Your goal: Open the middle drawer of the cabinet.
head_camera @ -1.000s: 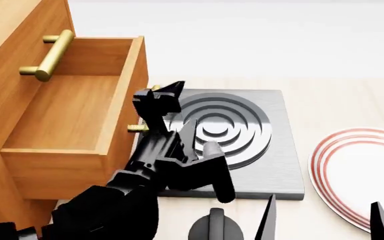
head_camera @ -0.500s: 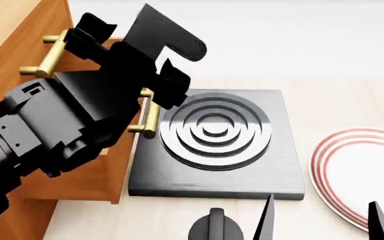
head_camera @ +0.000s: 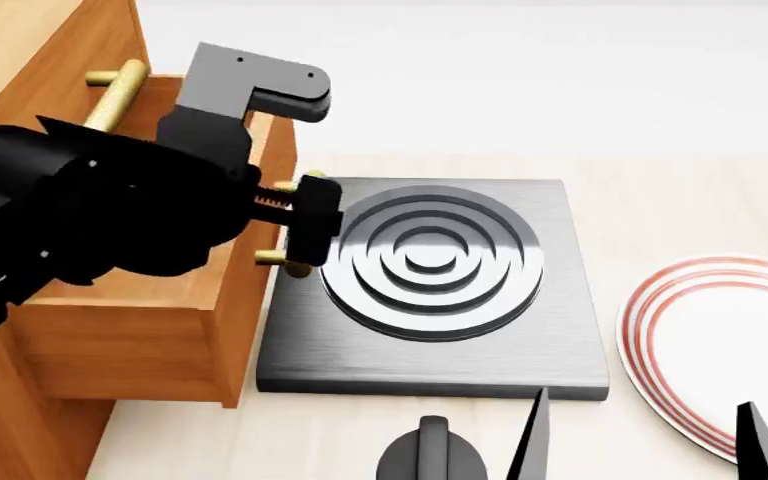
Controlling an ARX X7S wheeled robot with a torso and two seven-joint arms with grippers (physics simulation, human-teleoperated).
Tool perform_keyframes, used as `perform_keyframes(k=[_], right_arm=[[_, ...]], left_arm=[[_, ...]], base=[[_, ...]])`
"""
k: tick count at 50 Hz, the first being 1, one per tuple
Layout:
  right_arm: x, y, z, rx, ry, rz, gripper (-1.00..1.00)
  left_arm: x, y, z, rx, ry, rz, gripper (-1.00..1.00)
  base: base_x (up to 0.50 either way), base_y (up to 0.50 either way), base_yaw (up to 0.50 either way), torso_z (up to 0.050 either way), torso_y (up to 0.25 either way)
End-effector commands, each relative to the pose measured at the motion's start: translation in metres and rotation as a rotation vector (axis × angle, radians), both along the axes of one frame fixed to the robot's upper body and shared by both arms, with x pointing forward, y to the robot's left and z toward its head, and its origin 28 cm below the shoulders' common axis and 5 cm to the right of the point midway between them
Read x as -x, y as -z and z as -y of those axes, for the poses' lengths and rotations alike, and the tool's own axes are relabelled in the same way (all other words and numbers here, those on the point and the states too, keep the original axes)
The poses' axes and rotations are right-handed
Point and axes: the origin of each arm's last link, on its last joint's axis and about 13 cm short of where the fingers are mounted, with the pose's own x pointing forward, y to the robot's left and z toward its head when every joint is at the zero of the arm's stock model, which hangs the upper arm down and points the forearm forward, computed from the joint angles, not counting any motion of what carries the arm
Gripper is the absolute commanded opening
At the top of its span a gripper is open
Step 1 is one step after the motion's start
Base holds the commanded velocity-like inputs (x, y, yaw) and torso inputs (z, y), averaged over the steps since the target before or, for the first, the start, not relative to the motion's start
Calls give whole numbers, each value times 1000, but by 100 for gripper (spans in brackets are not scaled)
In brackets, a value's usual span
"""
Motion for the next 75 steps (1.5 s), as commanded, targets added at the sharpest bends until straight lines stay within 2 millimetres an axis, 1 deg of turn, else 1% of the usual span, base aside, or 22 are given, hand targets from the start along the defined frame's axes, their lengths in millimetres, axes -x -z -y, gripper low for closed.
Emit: perform_keyframes(k=[1, 9, 11, 16, 25, 30, 38, 49, 59, 67, 71, 74, 75], right_arm=[[0, 0, 0, -1, 0, -1, 100], [0, 0, -1, 1, -3, -2, 100], [1, 0, -1, 1, -3, -2, 100], [1, 0, -1, 1, -4, -2, 100], [1, 0, -1, 0, -6, -2, 100], [1, 0, -1, 0, -6, -2, 100], [1, -1, -1, 1, -9, -2, 100], [2, -1, -1, 2, -9, 0, 100], [2, -1, -1, 3, -9, -1, 100], [2, -1, -1, 3, -10, 0, 100], [2, -1, -1, 2, -8, 0, 100], [2, -1, -1, 3, -10, 0, 100], [2, -1, -1, 3, -10, 0, 100]], left_arm=[[2, 3, -1, 122, -32, -104, 100], [4, 7, 2, 183, 27, -130, 100], [3, 6, 5, 211, 61, -112, 100], [3, 6, 9, 211, 120, -76, 100], [11, 10, 22, 205, 154, -83, 100], [18, 9, 31, 213, 207, -89, 100], [23, 9, 39, 236, 274, -85, 100], [34, 7, 54, 269, 400, -67, 100], [46, -2, 68, 327, 503, -42, 100], [48, -8, 73, 385, 544, -14, 100], [48, -6, 74, 382, 551, -12, 100], [46, -6, 74, 375, 555, 35, 100], [41, -9, 74, 369, 537, 128, 100]], base=[[0, 0, 0, 0, 0], [0, 0, 0, 0, 0], [0, 0, 0, 0, 0], [0, 0, 0, 0, 0], [0, 0, 0, 0, 0], [0, 0, 0, 0, 0], [0, 0, 0, 0, 0], [0, 0, 0, 0, 0], [0, 0, 0, 0, 0], [0, 0, 0, 0, 3], [0, 0, -3, 0, 2], [0, -2, -4, 0, 4], [0, -3, -5, 0, 0]])
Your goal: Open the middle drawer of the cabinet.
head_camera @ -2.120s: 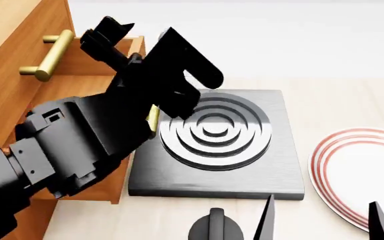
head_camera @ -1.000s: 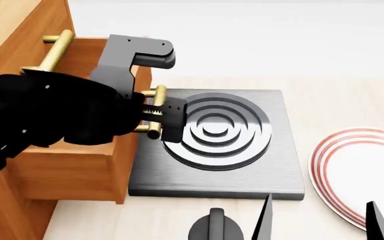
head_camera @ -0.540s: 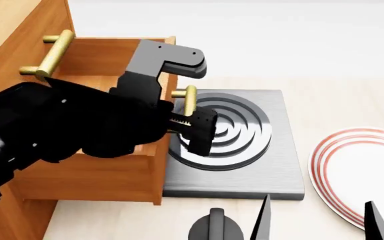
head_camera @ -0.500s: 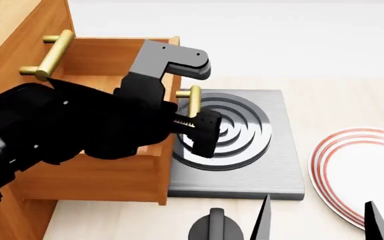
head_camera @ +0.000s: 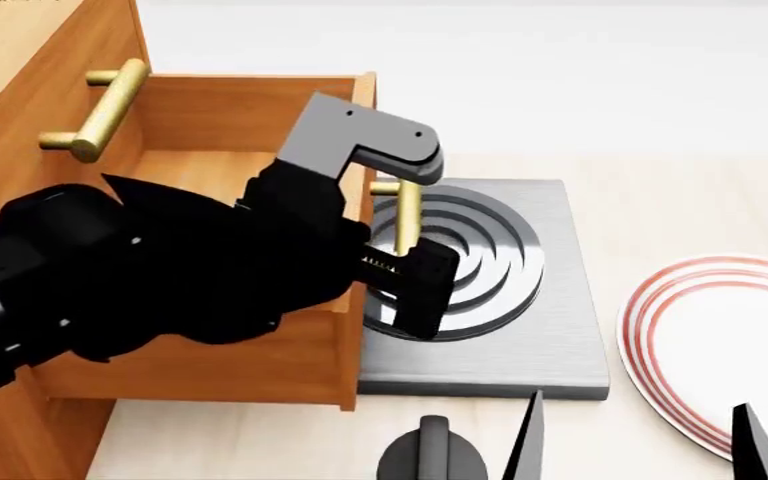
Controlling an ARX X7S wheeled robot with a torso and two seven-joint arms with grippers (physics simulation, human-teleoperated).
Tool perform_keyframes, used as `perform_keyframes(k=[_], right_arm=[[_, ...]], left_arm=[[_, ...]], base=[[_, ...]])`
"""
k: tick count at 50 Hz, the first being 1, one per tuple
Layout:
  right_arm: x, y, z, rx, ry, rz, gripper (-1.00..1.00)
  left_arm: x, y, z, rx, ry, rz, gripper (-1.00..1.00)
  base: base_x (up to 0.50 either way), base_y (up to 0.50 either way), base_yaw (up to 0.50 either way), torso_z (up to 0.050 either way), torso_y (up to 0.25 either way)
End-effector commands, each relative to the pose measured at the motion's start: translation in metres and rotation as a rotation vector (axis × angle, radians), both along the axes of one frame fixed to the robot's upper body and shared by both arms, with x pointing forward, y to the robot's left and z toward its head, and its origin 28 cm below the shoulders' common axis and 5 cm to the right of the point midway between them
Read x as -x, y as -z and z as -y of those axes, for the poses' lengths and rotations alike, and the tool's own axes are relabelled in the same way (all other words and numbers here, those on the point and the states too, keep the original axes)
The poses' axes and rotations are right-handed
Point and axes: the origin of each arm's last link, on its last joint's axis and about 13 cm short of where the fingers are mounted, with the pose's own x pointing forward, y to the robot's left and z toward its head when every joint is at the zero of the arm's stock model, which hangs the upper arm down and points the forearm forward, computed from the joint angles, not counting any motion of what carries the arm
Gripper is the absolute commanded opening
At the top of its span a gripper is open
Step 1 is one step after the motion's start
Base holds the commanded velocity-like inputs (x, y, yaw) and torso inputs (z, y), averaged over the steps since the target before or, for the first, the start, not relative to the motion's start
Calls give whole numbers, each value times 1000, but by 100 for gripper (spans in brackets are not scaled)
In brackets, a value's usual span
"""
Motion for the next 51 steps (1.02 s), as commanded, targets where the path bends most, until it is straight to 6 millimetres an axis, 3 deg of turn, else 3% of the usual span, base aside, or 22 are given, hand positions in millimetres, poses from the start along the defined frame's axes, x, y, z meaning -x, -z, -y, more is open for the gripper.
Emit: perform_keyframes(k=[1, 2, 6, 10, 22, 38, 51], right_arm=[[0, 0, 0, 1, -1, -1, 100], [0, 0, 0, 1, -1, -1, 100], [-1, 0, 0, 1, 0, -2, 100], [-1, 0, -1, 2, -3, -2, 100], [-1, 0, 0, 2, -2, -2, 100], [-1, 0, 0, 2, -1, 0, 100], [-1, 1, -1, 7, -2, 1, 100]], left_arm=[[11, -25, 38, 241, 165, 104, 100], [5, -30, 36, 222, 127, 222, 100], [0, -36, 36, 208, 102, 358, 100], [-6, -45, 37, 341, 83, 458, 100], [-12, -58, 35, 271, -10, 818, 100], [-13, -57, 35, 263, -47, 939, 100], [-20, -76, 20, 191, -92, 1132, 100]], base=[[0, -4, -7, 0, 0], [14, -4, -9, 0, 0], [9, -6, -12, 0, 0], [7, -6, -13, 0, 0], [2, -3, -6, 1, 1], [0, 0, 0, 0, 0], [0, 0, 0, 0, 0]])
